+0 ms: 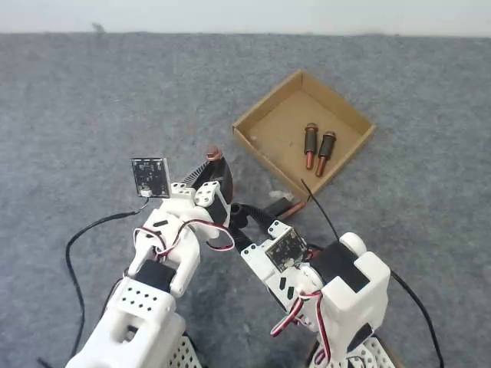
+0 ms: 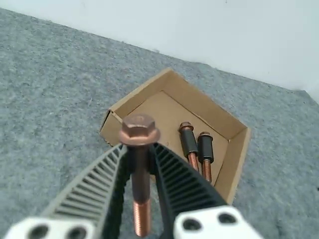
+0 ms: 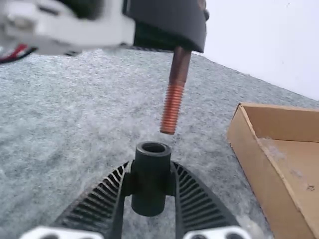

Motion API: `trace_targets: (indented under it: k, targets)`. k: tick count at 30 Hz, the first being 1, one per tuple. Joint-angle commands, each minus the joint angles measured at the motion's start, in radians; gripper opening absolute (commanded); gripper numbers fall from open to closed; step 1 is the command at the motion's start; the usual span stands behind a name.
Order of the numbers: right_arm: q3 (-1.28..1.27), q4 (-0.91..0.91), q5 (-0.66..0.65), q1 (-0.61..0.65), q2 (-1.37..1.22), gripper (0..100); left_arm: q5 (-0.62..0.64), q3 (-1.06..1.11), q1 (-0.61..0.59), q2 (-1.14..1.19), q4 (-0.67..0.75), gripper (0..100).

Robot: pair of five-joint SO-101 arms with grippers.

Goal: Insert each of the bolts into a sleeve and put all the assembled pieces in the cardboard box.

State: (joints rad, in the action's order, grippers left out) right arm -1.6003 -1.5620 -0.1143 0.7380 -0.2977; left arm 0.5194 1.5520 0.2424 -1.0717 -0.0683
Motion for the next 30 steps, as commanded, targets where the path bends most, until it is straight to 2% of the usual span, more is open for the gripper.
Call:
trace_targets:
  k: [1, 5, 17, 21, 30]
  targets:
    - [0.018, 0.004, 0.0, -0.015, 0.001, 0.6, -0.008, 0.002, 0.028, -0.026, 0.0, 1]
    - [0.018, 0.005, 0.0, -0.028, 0.002, 0.6, -0.009, 0.013, 0.086, -0.026, -0.011, 1]
    - [0.018, 0.005, 0.0, -0.03, 0.002, 0.6, -0.009, 0.012, 0.061, -0.031, -0.008, 1]
    - [0.018, 0.005, 0.0, -0.03, 0.002, 0.6, -0.009, 0.018, 0.02, -0.133, -0.014, 1]
    - [0.018, 0.005, 0.003, -0.03, 0.002, 0.6, -0.054, 0.116, 0.049, -0.48, -0.256, 1]
